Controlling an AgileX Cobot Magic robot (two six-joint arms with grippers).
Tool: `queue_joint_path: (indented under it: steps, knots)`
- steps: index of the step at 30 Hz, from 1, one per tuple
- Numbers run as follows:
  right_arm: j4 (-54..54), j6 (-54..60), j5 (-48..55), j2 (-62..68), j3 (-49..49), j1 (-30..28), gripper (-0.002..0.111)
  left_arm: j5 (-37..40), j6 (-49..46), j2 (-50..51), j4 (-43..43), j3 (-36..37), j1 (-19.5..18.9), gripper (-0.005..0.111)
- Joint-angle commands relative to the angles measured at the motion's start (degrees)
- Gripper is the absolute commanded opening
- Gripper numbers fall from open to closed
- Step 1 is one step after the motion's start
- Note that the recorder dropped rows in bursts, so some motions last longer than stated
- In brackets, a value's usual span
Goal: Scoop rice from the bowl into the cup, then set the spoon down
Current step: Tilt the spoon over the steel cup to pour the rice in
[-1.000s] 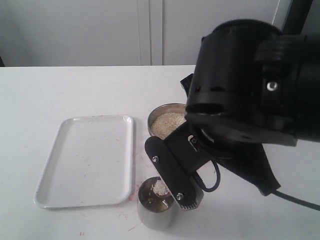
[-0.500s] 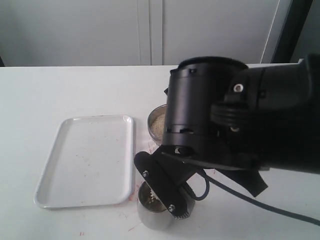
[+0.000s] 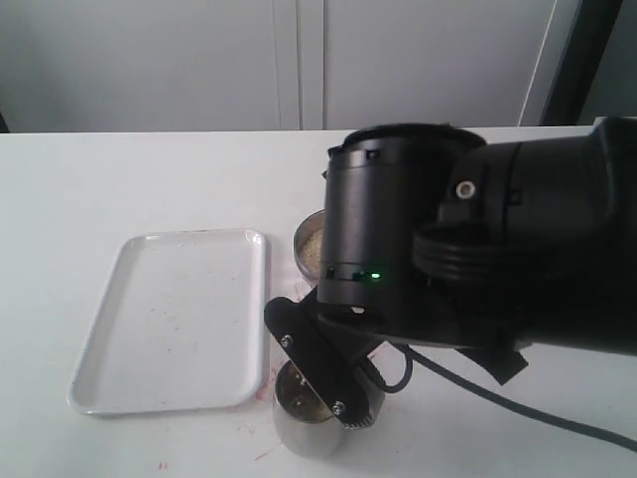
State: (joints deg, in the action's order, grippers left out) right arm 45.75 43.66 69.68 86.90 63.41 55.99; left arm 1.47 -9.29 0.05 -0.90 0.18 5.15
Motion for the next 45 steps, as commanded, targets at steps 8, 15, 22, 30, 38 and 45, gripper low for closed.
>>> queue_joint_path:
  steps: [8, 15, 22, 30, 38, 45]
  knots:
    - [3.7, -0.9, 0.3, -1.8, -5.1, 0.3, 0.000, -0.3, 0.1, -0.1, 0.4, -0.2, 0.2, 0.014]
    - [3.3, -3.4, 0.3, -4.6, -5.2, 0.3, 0.000, -0.3, 0.1, -0.1, 0.4, -0.2, 0.2, 0.014]
    - [3.6, -3.4, 0.3, -3.9, -5.2, 0.3, 0.000, -0.3, 0.1, -0.1, 0.4, -0.2, 0.2, 0.014]
    - [3.8, -3.4, 0.1, -3.8, -5.2, 0.5, 0.000, -0.3, 0.1, -0.1, 0.4, -0.2, 0.2, 0.014]
    - [7.2, -3.0, 0.3, -3.1, -5.5, 2.9, 0.000, -0.3, 0.1, -0.1, 0.4, -0.2, 0.2, 0.014]
    - [8.1, -2.9, 0.2, -2.2, -5.5, 2.9, 0.000, -0.3, 0.1, -0.1, 0.4, -0.2, 0.2, 0.014]
